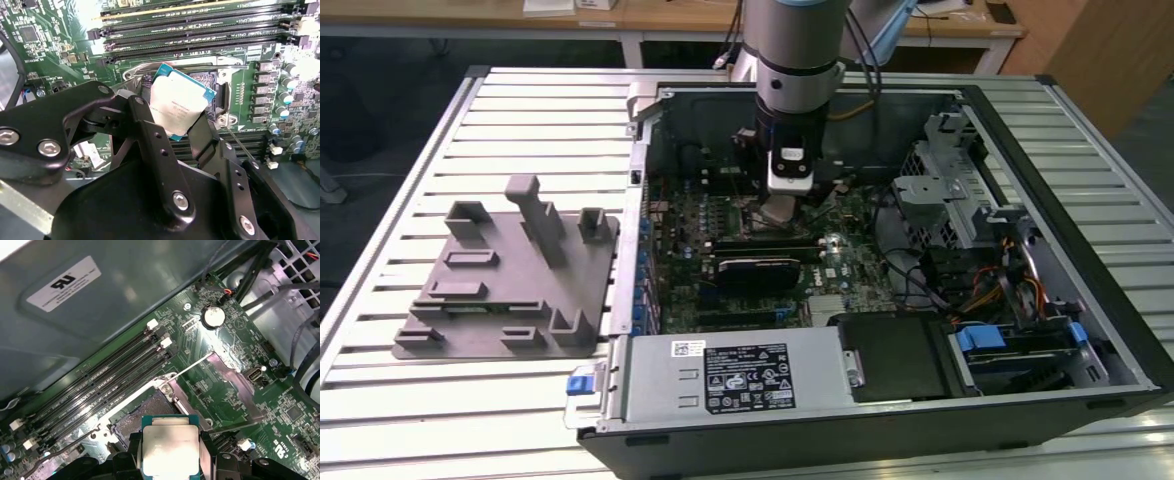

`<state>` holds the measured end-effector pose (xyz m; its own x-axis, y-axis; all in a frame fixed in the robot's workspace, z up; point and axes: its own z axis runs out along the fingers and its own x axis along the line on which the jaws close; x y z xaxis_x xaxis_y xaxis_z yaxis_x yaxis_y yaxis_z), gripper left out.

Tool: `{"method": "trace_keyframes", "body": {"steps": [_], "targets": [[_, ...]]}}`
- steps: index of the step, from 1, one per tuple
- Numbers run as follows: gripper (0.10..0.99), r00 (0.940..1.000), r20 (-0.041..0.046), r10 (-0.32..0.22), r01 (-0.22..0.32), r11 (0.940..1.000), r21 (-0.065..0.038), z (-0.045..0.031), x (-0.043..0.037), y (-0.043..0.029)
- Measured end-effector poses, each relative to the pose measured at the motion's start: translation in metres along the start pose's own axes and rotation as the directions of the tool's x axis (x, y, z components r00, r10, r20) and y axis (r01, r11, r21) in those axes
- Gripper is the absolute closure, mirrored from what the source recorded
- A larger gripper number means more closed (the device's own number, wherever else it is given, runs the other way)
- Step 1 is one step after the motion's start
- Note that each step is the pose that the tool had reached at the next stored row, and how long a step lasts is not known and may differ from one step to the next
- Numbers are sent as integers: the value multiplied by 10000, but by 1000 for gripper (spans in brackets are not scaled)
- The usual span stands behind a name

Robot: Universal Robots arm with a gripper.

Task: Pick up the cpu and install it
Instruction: 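Place the cpu into insertion slot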

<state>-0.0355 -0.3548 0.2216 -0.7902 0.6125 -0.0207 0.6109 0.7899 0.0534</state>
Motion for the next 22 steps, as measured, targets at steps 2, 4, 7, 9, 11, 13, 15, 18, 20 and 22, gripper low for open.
{"method": "trace_keyframes", "body": {"steps": [2, 4, 7, 9, 11, 13, 15, 18, 20, 22], "targets": [[545, 9999, 7, 139, -139, 9999, 2, 0, 0, 0], [545, 9996, 16, 295, -295, 9996, 5, 0, 0, 0], [545, 9982, 32, 601, -601, 9982, 11, 1, 0, 0], [545, 9967, 44, 810, -810, 9967, 15, 1, 0, 0], [545, 9949, 55, 1010, -1011, 9949, 18, 1, 0, 0], [545, 9928, 65, 1196, -1196, 9928, 21, 2, 0, 0], [545, 9903, 76, 1385, -1385, 9904, 23, 2, 0, 0], [545, 9862, 91, 1656, -1656, 9862, 27, 2, 0, 0], [545, 9831, 101, 1829, -1829, 9831, 29, 2, 0, 0], [545, 9795, 111, 2011, -2012, 9795, 30, 2, 0, 0]]}}
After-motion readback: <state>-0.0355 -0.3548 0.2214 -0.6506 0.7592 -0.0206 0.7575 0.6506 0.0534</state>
